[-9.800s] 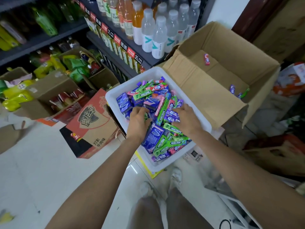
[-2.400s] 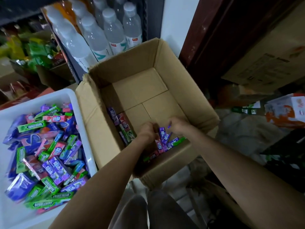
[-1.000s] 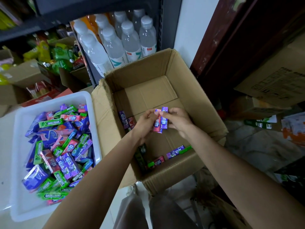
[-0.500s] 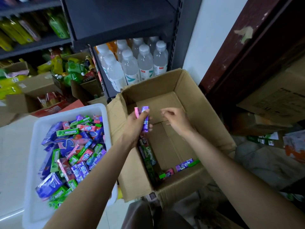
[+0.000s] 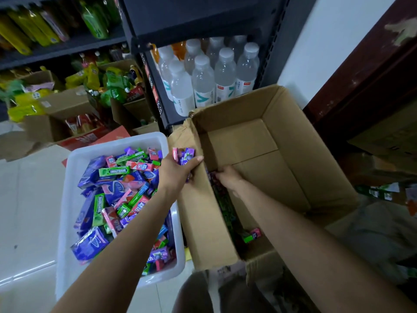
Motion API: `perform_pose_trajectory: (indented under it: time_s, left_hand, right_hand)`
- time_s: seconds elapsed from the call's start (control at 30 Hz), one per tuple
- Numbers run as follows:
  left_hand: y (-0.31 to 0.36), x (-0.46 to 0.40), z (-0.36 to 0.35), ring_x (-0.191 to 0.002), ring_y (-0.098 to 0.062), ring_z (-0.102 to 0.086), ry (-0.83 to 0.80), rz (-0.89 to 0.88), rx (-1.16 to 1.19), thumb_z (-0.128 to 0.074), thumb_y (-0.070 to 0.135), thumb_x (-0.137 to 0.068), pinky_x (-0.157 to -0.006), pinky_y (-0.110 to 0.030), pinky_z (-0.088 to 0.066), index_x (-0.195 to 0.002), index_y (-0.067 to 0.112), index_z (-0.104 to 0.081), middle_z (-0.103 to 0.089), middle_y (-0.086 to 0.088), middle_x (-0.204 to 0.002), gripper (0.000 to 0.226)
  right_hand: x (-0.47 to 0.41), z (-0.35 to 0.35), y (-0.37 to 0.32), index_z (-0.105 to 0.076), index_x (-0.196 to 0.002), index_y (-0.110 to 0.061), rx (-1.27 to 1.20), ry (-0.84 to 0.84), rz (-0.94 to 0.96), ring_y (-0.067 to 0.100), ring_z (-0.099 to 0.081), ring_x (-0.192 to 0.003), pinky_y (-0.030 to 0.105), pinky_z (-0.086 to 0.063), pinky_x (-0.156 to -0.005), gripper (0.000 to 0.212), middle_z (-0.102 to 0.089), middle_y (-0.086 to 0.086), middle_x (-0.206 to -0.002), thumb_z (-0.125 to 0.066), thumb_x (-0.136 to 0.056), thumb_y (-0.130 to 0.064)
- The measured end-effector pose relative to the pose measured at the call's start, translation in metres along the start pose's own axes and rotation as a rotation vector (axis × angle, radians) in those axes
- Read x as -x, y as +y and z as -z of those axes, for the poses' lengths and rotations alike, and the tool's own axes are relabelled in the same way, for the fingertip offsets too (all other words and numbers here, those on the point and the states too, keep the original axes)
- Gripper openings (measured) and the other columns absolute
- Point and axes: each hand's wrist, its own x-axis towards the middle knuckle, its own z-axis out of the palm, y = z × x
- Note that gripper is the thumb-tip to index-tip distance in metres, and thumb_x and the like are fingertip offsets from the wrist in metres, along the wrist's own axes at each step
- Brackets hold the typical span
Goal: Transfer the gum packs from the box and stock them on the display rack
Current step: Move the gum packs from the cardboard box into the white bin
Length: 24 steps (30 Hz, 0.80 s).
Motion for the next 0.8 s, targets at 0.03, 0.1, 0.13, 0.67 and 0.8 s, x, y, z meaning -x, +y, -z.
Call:
perform_pose_trajectory:
  time_s: [0.03, 0.1, 0.13, 0.67, 0.8]
  left_hand:
    - [0.002, -0.001, -0.001, -0.061, -0.018, -0.057, -0.006, 0.014, -0.017, -0.08, 0.038, -0.07, -0.057, -0.028, -0.047, -0.081, 0.006, -0.059, -0.064, -0.009, -0.071, 0.04]
    - [0.005, -0.003, -0.002, -0.066, -0.02, -0.06, -0.045, 0.049, -0.026, -0.081, 0.04, -0.068, -0.062, -0.032, -0.051, -0.079, 0.01, -0.059, -0.065, -0.01, -0.075, 0.038]
    - [0.005, -0.005, -0.002, -0.068, -0.021, -0.061, -0.064, 0.066, -0.012, -0.082, 0.039, -0.067, -0.063, -0.034, -0.052, -0.077, 0.012, -0.06, -0.066, -0.01, -0.077, 0.036]
    - [0.011, -0.007, 0.002, -0.09, -0.026, -0.065, -0.143, 0.159, -0.02, -0.077, 0.04, -0.072, -0.082, -0.043, -0.056, -0.087, 0.018, -0.062, -0.068, -0.011, -0.095, 0.031]
    - [0.012, -0.008, 0.001, -0.089, -0.025, -0.064, -0.157, 0.177, -0.037, -0.077, 0.042, -0.071, -0.08, -0.044, -0.056, -0.088, 0.019, -0.06, -0.066, -0.008, -0.091, 0.033]
  right_hand:
    - [-0.001, 0.001, -0.001, -0.059, -0.107, -0.007, -0.006, 0.008, -0.01, 0.029, -0.061, -0.1, 0.032, -0.046, -0.077, 0.021, -0.063, 0.014, -0.11, -0.054, -0.09, -0.019]
    - [-0.005, 0.002, 0.0, -0.056, -0.109, -0.005, -0.01, 0.011, -0.028, 0.028, -0.059, -0.101, 0.03, -0.045, -0.077, 0.023, -0.062, 0.015, -0.11, -0.055, -0.091, -0.019]
    - [-0.006, 0.003, 0.0, -0.056, -0.11, -0.004, -0.002, -0.005, -0.032, 0.027, -0.059, -0.1, 0.029, -0.045, -0.077, 0.024, -0.061, 0.015, -0.111, -0.055, -0.091, -0.019]
    - [-0.016, -0.002, 0.002, -0.063, -0.111, -0.007, 0.012, 0.165, 0.067, 0.023, -0.058, -0.098, 0.021, -0.036, -0.073, 0.021, -0.064, 0.011, -0.114, -0.053, -0.094, -0.014]
    - [-0.024, -0.007, 0.003, -0.061, -0.11, -0.009, -0.026, 0.121, 0.078, 0.019, -0.056, -0.093, 0.024, -0.039, -0.075, 0.022, -0.064, 0.014, -0.115, -0.052, -0.094, -0.02]
